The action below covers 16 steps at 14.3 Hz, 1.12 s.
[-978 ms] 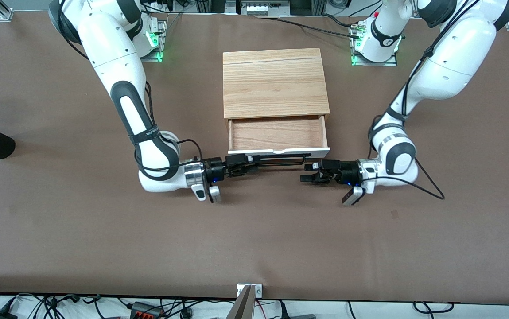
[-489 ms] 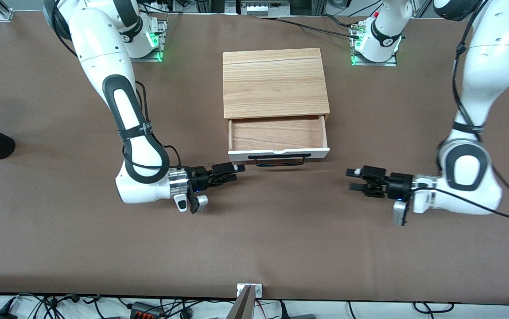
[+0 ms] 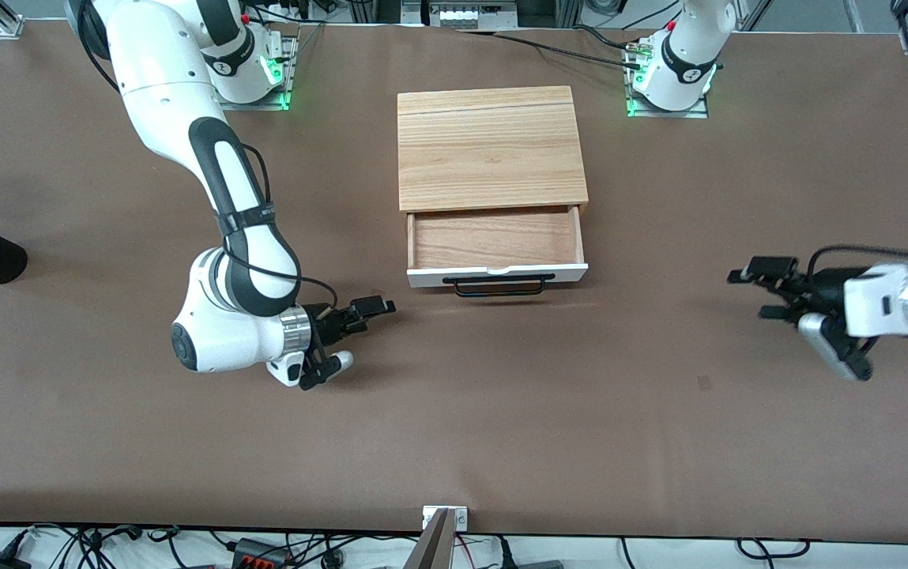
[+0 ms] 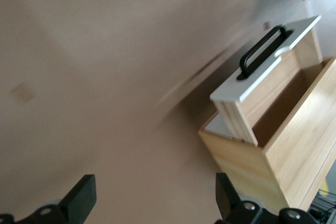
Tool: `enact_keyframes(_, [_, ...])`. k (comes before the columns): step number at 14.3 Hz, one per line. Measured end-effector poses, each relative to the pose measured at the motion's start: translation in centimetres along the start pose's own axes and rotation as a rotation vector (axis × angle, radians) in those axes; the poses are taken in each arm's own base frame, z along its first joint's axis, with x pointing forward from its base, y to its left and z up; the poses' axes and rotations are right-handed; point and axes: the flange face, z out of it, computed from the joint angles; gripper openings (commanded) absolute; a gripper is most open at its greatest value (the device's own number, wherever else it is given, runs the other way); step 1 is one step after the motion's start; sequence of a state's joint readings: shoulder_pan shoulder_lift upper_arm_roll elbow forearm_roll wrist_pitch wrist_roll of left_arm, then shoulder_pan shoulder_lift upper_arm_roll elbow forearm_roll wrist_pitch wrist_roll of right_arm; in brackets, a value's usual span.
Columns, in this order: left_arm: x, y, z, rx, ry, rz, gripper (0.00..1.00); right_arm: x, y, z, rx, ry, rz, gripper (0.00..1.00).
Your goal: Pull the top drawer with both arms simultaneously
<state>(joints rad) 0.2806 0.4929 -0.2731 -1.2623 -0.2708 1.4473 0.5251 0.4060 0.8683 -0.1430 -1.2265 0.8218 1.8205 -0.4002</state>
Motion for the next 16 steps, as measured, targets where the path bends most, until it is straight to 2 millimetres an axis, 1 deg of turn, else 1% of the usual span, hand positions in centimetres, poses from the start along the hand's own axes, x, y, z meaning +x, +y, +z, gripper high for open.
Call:
enact_keyframes(2, [-2.3,2.7,-3.4,0.118,-0.056,-0.119,1.00,-0.4,0.2,-3.7,-0.152,-0.006,0.014,1.00])
enact_keyframes(3, [-3.2,3.6,-4.8,0.183,-0.068,-0.178,1.00,-0.8,0.2,-5.7,-0.219,-0.012,0.033,1.00])
enact_keyframes(5, [-4.4,4.8,-6.9,0.262,-0.048,-0.286,1.00,-2.2,0.1,-9.7,-0.329,-0.048,0.061,1.00])
enact_keyframes(7, [-5.3,5.0,-8.6,0.334,-0.023,-0.402,1.00,-3.6,0.0,-14.4,-0.449,-0.058,0.087,1.00])
enact_keyframes(9, [-6.1,5.0,-9.6,0.366,-0.018,-0.459,1.00,-5.2,-0.7,-19.4,-0.534,-0.024,0.140,1.00])
enact_keyframes(10, [-6.5,5.2,-10.0,0.369,-0.023,-0.471,1.00,-6.0,-1.4,-21.9,-0.559,0.009,0.167,1.00])
enact_keyframes(12, [-7.0,5.9,-10.6,0.374,-0.020,-0.474,1.00,-7.5,-2.8,-26.1,-0.580,0.069,0.192,1.00])
enact_keyframes(14, [-7.6,6.7,-11.1,0.375,-0.032,-0.474,1.00,-8.7,-3.3,-28.9,-0.612,0.100,0.203,1.00])
enact_keyframes(16, [-8.5,7.5,-11.6,0.371,-0.055,-0.479,1.00,-9.6,-2.8,-30.9,-0.636,0.123,0.225,1.00])
